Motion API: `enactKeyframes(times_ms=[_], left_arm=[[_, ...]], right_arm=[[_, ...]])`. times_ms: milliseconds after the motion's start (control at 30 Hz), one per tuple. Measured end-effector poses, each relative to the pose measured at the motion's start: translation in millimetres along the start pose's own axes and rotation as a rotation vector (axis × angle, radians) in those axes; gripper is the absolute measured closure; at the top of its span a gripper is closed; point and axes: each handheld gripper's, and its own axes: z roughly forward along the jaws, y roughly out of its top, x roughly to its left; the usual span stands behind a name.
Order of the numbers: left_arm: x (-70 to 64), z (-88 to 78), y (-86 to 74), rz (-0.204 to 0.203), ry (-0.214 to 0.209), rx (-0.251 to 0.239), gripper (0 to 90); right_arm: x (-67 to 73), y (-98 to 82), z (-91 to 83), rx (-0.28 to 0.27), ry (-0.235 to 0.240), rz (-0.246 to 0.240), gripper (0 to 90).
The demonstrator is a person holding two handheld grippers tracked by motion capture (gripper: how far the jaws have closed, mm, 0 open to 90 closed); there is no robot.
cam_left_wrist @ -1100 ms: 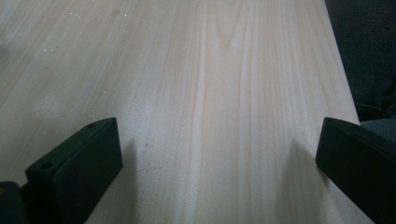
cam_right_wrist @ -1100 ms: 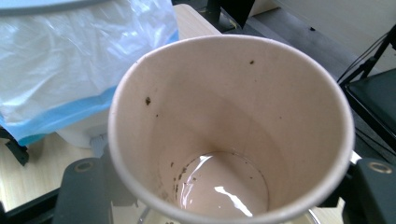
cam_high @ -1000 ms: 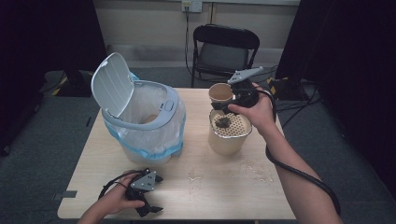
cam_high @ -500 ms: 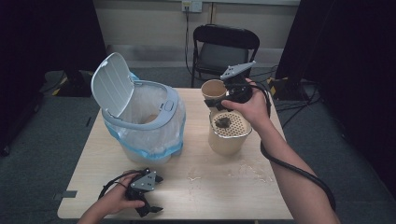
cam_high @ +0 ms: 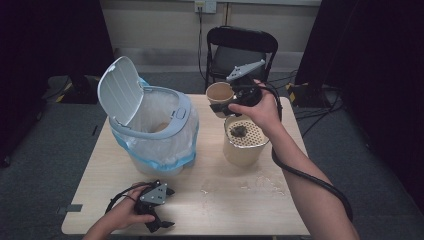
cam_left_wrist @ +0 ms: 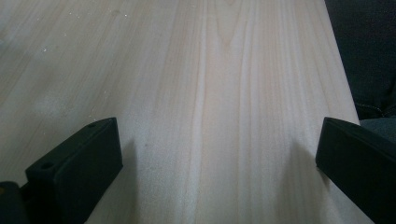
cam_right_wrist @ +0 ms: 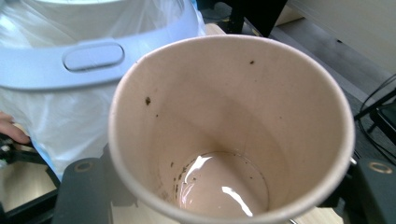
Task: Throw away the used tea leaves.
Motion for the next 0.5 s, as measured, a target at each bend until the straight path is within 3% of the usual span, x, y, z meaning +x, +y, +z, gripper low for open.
enactKeyframes(times_ms=[500], left_arm=[[-0.4, 0.1, 0.0, -0.008, -0.005, 0.003, 0.0]], right_arm=[[-0.6, 21.3, -6.2, -0.005, 0.013, 0.004, 29.1]])
